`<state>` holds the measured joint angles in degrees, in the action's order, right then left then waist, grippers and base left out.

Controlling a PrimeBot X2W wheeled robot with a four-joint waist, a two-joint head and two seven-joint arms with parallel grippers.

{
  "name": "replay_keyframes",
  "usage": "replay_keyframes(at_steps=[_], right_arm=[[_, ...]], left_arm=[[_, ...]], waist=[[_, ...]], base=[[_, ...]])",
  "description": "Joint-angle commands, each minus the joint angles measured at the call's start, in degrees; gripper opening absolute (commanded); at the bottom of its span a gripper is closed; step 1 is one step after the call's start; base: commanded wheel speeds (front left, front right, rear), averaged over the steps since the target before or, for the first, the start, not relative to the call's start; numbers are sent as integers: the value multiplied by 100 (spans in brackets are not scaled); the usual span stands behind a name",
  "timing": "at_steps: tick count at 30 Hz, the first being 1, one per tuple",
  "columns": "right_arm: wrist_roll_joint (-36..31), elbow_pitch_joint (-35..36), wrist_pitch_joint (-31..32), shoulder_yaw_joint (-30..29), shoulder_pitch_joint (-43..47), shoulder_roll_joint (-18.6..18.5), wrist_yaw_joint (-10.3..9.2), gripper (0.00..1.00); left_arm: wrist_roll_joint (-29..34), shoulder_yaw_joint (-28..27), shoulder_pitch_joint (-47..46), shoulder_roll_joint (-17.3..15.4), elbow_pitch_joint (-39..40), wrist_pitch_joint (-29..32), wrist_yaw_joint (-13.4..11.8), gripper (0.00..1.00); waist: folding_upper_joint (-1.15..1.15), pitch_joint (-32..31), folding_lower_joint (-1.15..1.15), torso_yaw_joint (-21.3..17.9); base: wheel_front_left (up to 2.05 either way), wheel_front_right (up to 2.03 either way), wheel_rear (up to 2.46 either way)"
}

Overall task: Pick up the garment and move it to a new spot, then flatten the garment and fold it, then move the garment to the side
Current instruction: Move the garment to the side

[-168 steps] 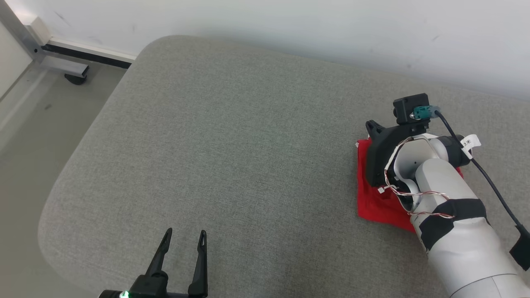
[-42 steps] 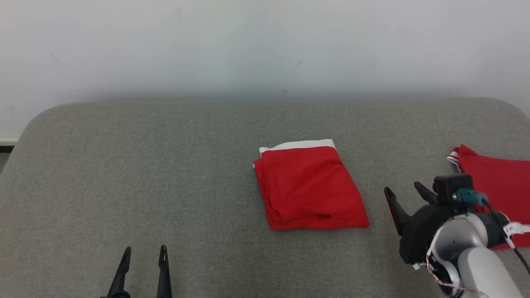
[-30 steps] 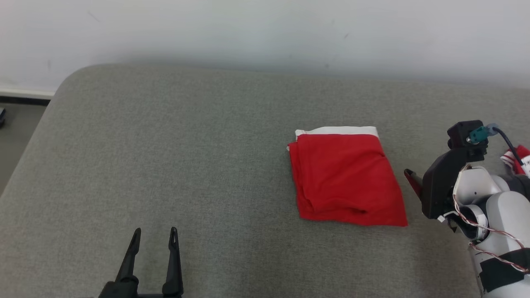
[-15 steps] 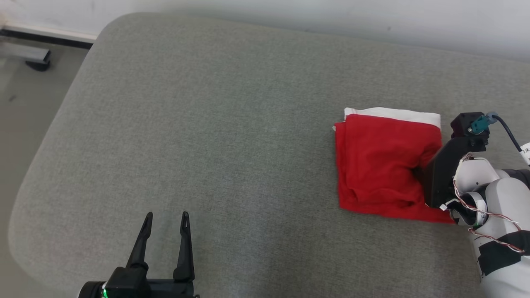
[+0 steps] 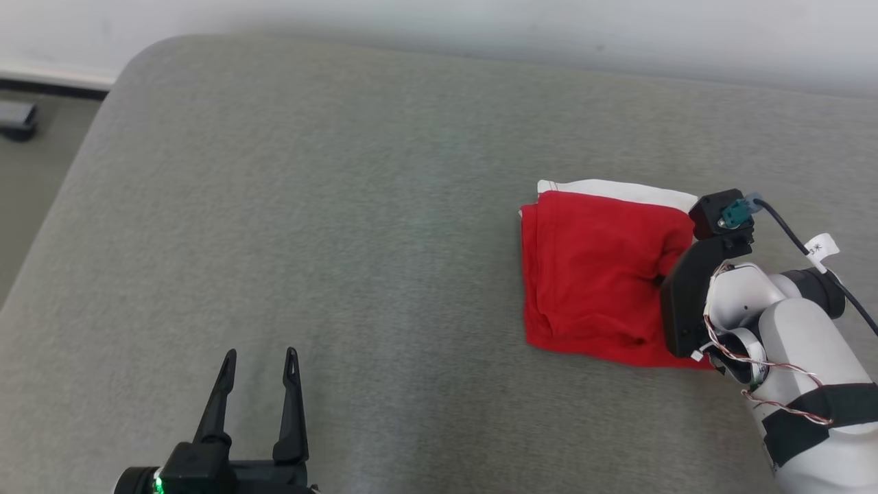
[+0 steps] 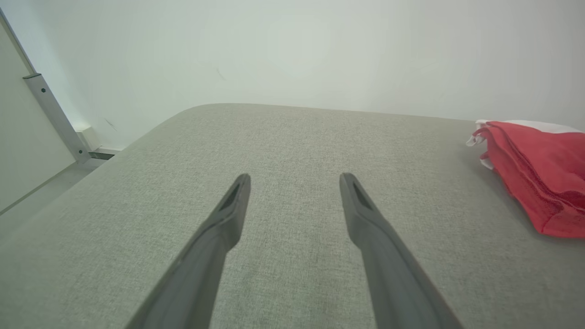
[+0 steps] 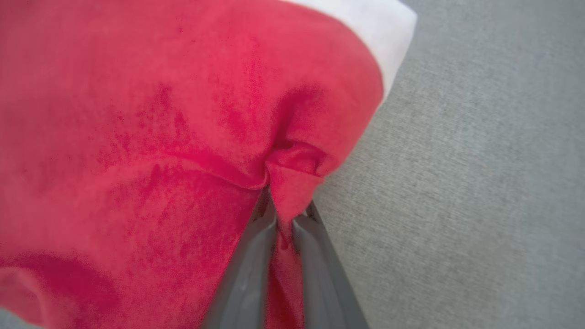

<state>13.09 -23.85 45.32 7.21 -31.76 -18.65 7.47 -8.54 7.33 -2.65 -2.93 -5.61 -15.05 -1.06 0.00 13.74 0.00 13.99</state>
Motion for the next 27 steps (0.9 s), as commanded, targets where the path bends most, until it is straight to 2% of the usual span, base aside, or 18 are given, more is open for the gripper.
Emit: replay_keyframes(at_steps=[1, 8, 11, 17, 27], right_arm=[[-18, -22, -19, 39, 94, -75, 0, 0], [-34, 165, -329, 417, -206, -476, 0, 0], [-65, 164, -457, 691, -358, -888, 0, 0], [-124, 99, -646, 952, -529, -1516, 0, 0], [-291, -374, -1046, 980, -930, -2106, 0, 0]], left_arm=[[72, -20, 47, 5, 35, -14, -6, 100], [129, -132, 169, 5, 63, -14, 67, 100], [145, -137, 173, 5, 95, -14, 96, 100], [153, -176, 143, 5, 77, -14, 126, 100], [316, -246, 11, 5, 110, -14, 271, 100]], waist=[[0, -295, 0, -422], [0, -588, 0, -1131], [0, -608, 0, -1404], [0, -543, 0, -1648], [0, -238, 0, -1769]], base=[[0, 0, 0], [0, 0, 0], [0, 0, 0], [0, 0, 0], [0, 0, 0]])
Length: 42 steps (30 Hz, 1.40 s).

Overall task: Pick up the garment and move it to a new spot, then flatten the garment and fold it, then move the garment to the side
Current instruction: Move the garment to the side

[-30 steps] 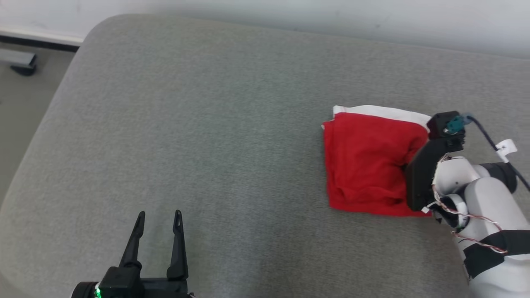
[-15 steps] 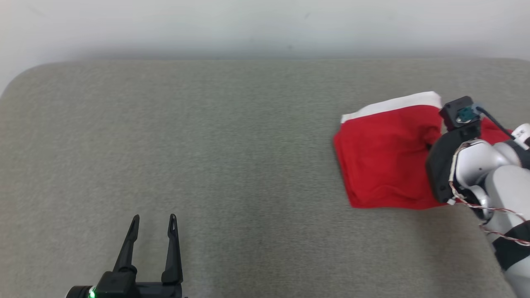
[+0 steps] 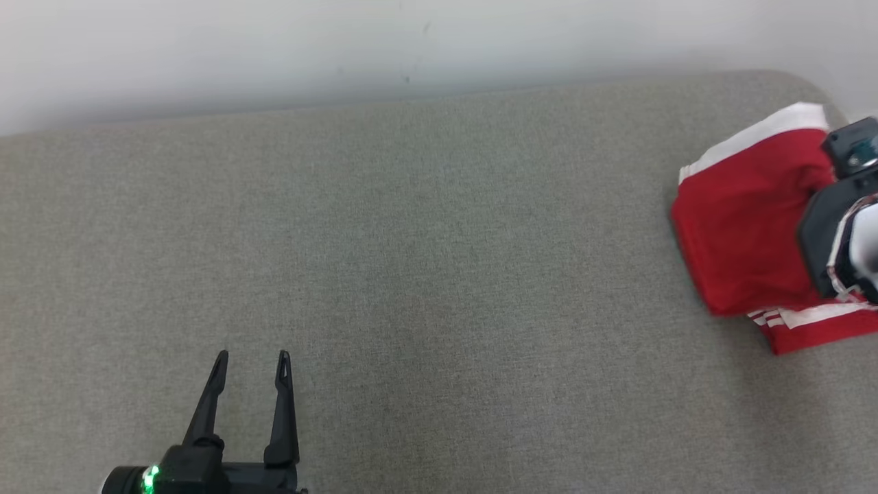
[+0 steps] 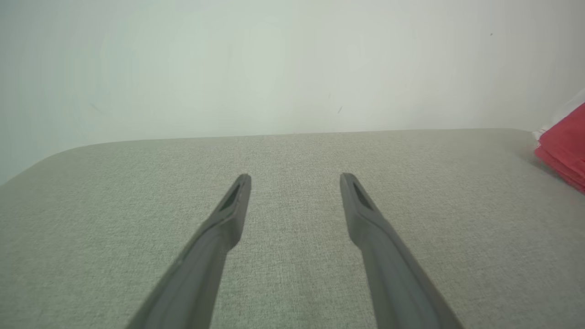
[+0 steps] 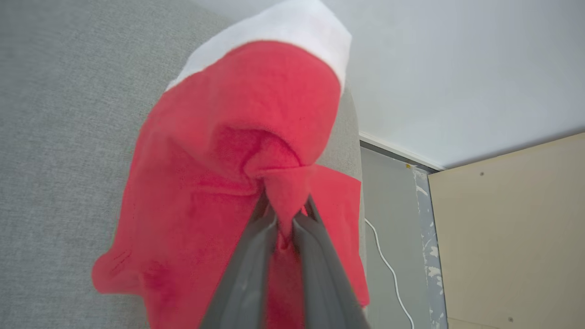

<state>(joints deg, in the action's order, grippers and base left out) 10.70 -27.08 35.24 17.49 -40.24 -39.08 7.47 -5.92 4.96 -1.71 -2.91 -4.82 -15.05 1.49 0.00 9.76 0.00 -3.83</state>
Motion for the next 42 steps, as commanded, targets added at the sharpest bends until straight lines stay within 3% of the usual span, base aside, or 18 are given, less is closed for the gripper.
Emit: replay_keyframes(at_steps=[1, 17, 18, 19, 26, 34, 42], right_arm=[[-86, -92, -81, -95, -112, -118, 0, 0], [-806, -909, -725, -1282, 193, -498, 0, 1], [-874, -909, -799, -1365, 226, -508, 0, 34], [-937, -906, -882, -1478, 252, -515, 0, 100], [-1076, -520, -1748, -2258, 625, -20, 0, 100], [-834, 474, -2629, -2999, 1752, 910, 0, 100], [-485, 1520, -3237, -2744, 2941, 1746, 1, 100]], left_arm=[[86, -3, -115, 2, 32, -14, 47, 100], [294, 17, -511, -19, 280, -14, 264, 100], [295, 18, -519, -17, 327, -14, 261, 100], [326, 24, -537, -15, 394, -14, 254, 100], [468, 13, -458, -71, 692, -14, 285, 100], [114, -162, -39, -24, 511, -14, 160, 100], [-137, -459, 444, -3, 326, -14, 64, 100]], waist=[[0, 225, 0, 35], [0, 1082, 0, 486], [0, 1096, 0, 498], [0, 1102, 0, 505], [0, 826, 0, 478], [0, 32, 0, 413], [0, -643, 0, 235]], base=[[0, 0, 0], [0, 0, 0], [0, 0, 0], [0, 0, 0], [0, 0, 0], [0, 0, 0], [0, 0, 0]])
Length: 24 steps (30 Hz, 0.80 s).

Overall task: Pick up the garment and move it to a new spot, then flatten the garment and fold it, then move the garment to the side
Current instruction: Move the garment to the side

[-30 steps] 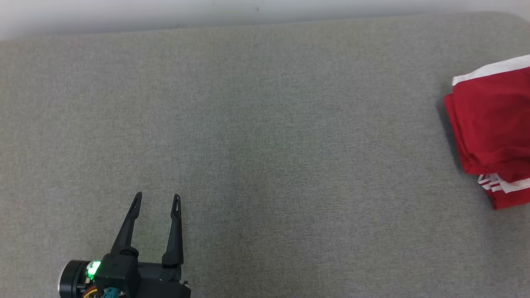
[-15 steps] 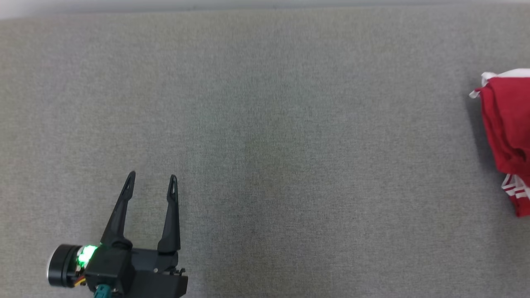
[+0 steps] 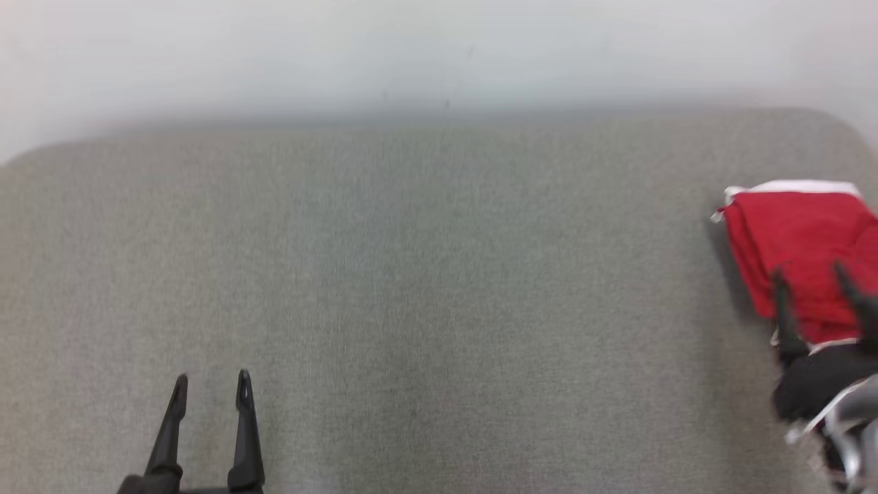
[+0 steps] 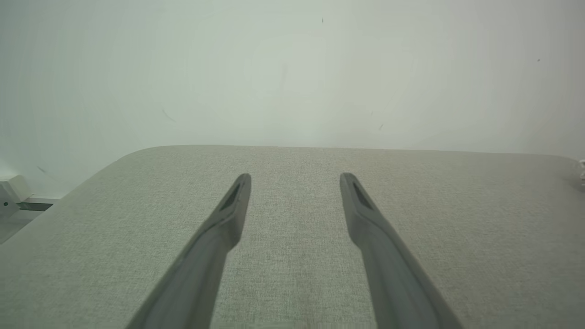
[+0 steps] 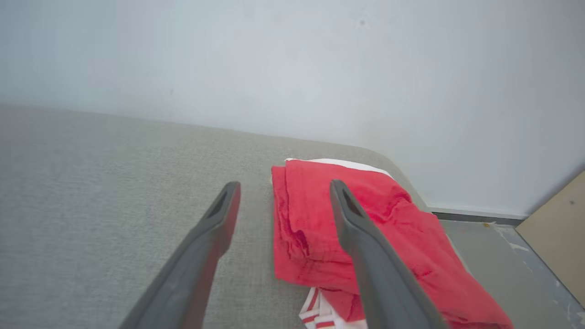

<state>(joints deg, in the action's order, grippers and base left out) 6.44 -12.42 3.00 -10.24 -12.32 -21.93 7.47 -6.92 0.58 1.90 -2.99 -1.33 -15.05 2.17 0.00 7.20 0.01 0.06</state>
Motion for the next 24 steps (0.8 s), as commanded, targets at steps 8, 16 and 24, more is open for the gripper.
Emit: replay_keyframes(at_steps=[8, 16, 24], right_arm=[[-93, 948, -279, 76, 1194, 911, 1, 100], [-109, 1085, -779, 151, 1748, 1530, 1, 100], [-233, 652, -1130, 486, 1807, 1749, 1, 100]], left_arm=[[-77, -72, 325, 11, -232, -14, -60, 100], [-138, -113, 487, 13, -380, -14, -115, 100], [-222, -92, 563, 12, -573, -14, -163, 100]], waist=[[0, -756, -1, -175], [0, -916, -1, -154], [0, -1011, -1, -66]], base=[[0, 0, 0], [0, 0, 0], [0, 0, 0]])
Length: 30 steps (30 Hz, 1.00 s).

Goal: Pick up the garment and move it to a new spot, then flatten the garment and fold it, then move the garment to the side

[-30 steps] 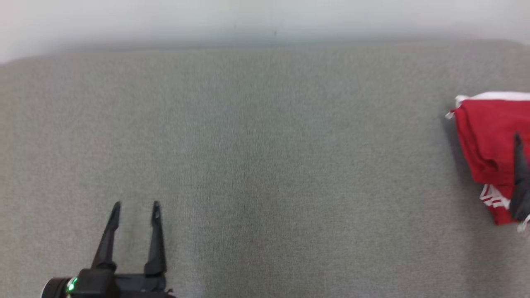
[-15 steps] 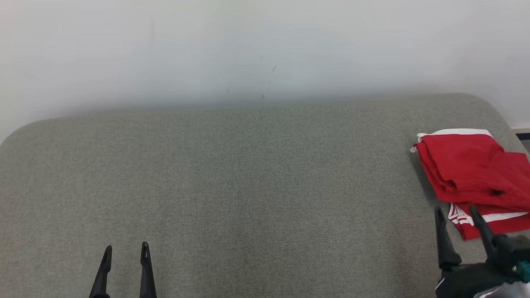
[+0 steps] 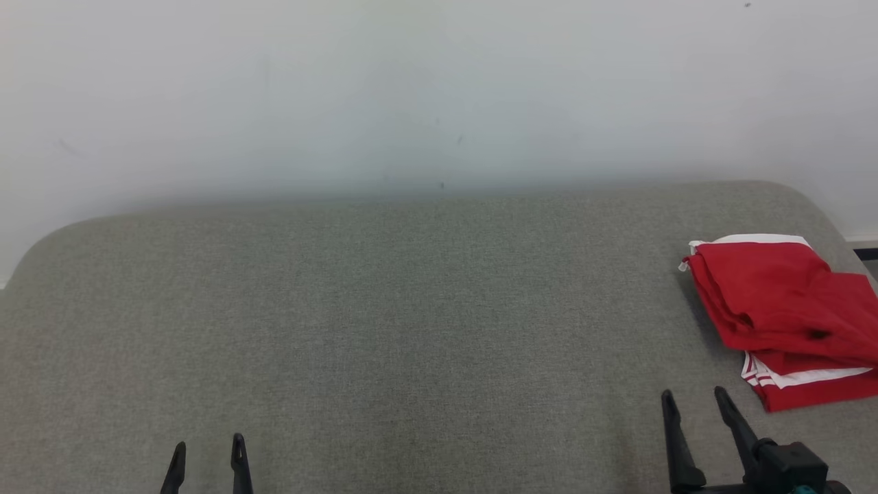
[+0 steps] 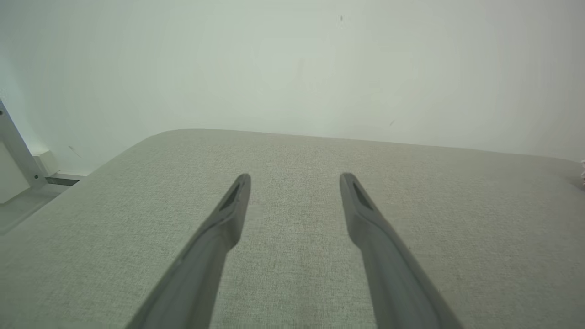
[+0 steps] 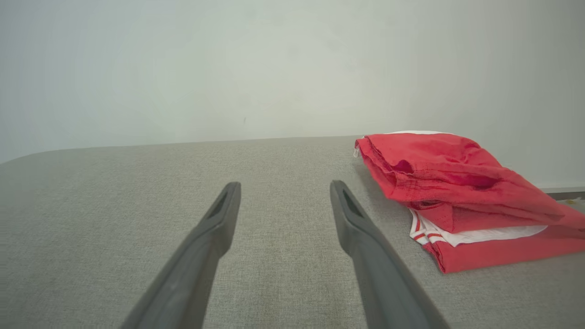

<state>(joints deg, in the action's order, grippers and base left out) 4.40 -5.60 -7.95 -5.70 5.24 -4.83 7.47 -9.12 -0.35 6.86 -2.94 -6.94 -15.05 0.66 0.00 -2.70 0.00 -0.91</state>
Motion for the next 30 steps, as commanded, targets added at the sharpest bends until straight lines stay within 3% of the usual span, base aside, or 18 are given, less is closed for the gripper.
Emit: replay_keyframes(at_steps=[1, 8, 30], right_arm=[[-56, -67, -67, 50, 50, 63, 0, 100], [-128, -307, -101, 195, 4, 162, 1, 100], [-53, -306, -43, 108, 0, 207, 1, 100]], left_arm=[[-33, -6, 77, 6, -38, -14, -32, 100], [-29, 25, 101, 7, -393, -14, -161, 100], [40, 56, -43, 7, -578, -14, -144, 100]], waist=[[0, -29, 0, 45], [0, -38, 0, 98], [0, 3, 0, 6]], base=[[0, 0, 0], [0, 0, 0], [0, 0, 0]])
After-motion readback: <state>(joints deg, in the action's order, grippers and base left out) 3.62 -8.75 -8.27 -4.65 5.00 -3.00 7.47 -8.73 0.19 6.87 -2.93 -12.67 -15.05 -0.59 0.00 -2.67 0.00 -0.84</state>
